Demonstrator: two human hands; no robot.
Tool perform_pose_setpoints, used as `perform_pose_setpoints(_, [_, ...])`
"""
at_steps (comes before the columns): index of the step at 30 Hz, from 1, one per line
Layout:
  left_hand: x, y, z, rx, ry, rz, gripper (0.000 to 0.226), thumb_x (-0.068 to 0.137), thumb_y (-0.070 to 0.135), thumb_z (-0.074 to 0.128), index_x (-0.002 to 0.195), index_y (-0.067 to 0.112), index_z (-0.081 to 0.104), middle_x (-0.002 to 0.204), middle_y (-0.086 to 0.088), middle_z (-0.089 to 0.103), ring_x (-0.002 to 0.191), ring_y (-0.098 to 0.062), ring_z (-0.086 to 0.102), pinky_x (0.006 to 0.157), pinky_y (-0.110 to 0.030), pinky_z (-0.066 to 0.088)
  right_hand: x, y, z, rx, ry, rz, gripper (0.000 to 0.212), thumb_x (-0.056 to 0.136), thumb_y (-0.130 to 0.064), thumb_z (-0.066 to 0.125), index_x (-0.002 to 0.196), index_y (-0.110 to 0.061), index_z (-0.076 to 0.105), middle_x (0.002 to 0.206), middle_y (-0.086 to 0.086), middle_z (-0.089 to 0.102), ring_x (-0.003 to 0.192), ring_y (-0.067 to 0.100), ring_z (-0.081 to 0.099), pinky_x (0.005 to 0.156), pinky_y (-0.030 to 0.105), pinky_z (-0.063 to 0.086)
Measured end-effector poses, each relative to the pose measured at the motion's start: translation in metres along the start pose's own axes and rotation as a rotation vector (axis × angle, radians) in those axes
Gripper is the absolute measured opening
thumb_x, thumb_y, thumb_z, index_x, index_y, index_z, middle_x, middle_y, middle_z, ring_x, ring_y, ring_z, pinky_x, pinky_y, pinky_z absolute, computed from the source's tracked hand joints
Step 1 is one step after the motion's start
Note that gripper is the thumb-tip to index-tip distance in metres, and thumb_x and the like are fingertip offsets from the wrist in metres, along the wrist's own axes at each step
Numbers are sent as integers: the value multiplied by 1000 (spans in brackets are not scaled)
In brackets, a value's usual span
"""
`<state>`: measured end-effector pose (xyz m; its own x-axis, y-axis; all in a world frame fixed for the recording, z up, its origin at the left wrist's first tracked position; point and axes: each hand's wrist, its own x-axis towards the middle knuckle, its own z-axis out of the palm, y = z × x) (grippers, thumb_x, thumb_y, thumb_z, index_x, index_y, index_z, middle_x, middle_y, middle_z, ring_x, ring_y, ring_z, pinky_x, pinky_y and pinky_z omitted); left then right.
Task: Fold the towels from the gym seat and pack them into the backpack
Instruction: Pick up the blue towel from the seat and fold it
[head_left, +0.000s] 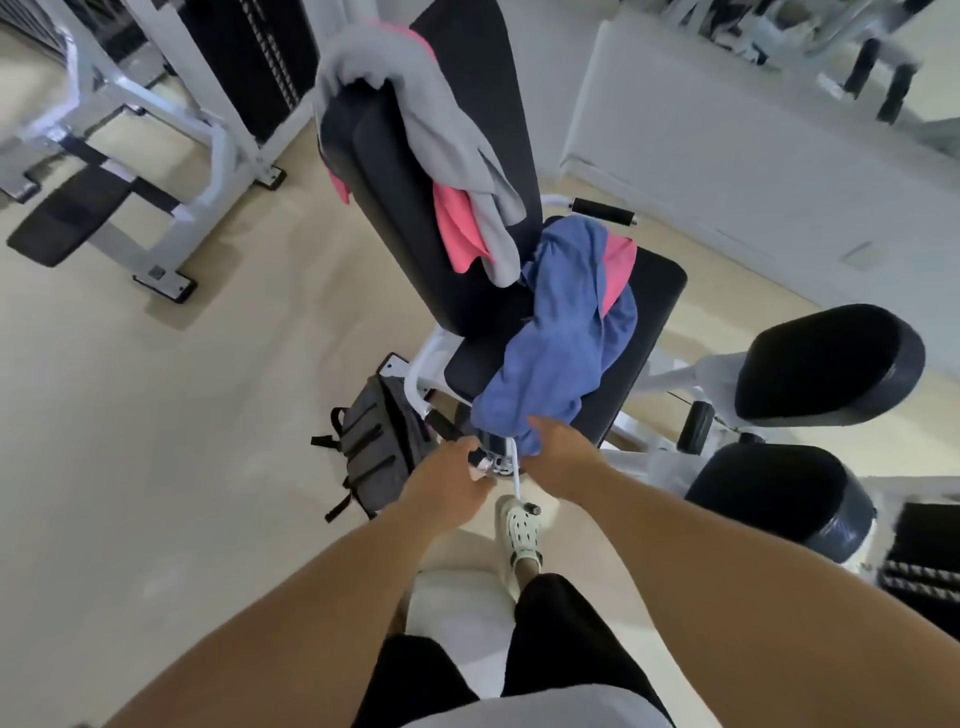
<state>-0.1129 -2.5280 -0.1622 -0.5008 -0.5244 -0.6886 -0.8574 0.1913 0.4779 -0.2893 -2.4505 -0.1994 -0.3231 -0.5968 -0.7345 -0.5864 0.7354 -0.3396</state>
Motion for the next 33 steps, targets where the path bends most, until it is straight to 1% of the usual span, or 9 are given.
perform_pose_setpoints(3, [-2,15,18,47,-57,6,61,97,43,61,149,17,41,152,-5,48,139,-25,47,110,-36,40,0,12,-7,17,4,-38,55,83,-53,50,127,-21,52,120,7,63,103,29,61,83,38,50])
perform_pose_setpoints(8, [6,20,11,66,-39,37,57,97,39,62,146,17,43,147,-4,52,133,-25,52,106,-37,44,-15,10,-13,58,87,-41,40,93,-30,56,131,-21,53,126,9,61,115,34,61,91,40,51])
perform_pose_setpoints(12, [14,3,-6,-19,-7,82,59,97,38,61,149,17,42,152,-3,49,136,-24,50,109,-38,43,-27,-4,-1,56,138,33,46,94,-27,61,138,-19,49,128,9,59,118,32,59,93,38,50])
perform_pose_setpoints(16, [14,-29,-18,48,-49,183,58,97,41,60,147,15,44,150,-5,51,135,-25,50,108,-40,43,-46,-30,24,115,224,144,50,94,-21,58,142,-18,46,137,10,57,125,33,55,89,35,45])
perform_pose_setpoints(19, [6,-50,-24,101,-65,231,58,96,39,61,146,14,45,149,-8,52,133,-27,52,106,-38,44,-66,-49,48,126,207,222,59,94,-19,57,149,-19,39,142,10,55,125,32,56,91,34,47])
perform_pose_setpoints(21, [2,-59,-31,74,-70,239,58,95,39,63,145,15,45,148,-6,53,132,-27,54,106,-38,45,-77,-59,62,85,183,258,63,93,-22,58,152,-21,36,145,8,51,129,31,54,97,38,47])
perform_pose_setpoints(25, [8,-71,-47,-17,-27,226,54,94,38,64,142,19,48,134,-5,62,118,-25,60,101,-40,49,-80,-68,71,44,206,253,63,91,-23,56,151,-26,36,143,4,50,127,30,56,97,39,50])
perform_pose_setpoints(30, [36,-58,-35,16,-7,281,54,95,39,63,144,22,46,144,0,55,127,-24,56,104,-43,48,-56,-53,56,109,301,190,50,93,-21,55,141,-22,45,138,6,53,121,32,58,92,39,50])
perform_pose_setpoints(33, [65,-39,-2,-25,12,329,51,96,35,63,143,22,48,145,1,55,129,-24,55,105,-37,46,-29,-30,48,128,367,136,37,96,-21,50,133,-20,51,130,7,55,115,33,59,89,40,49])
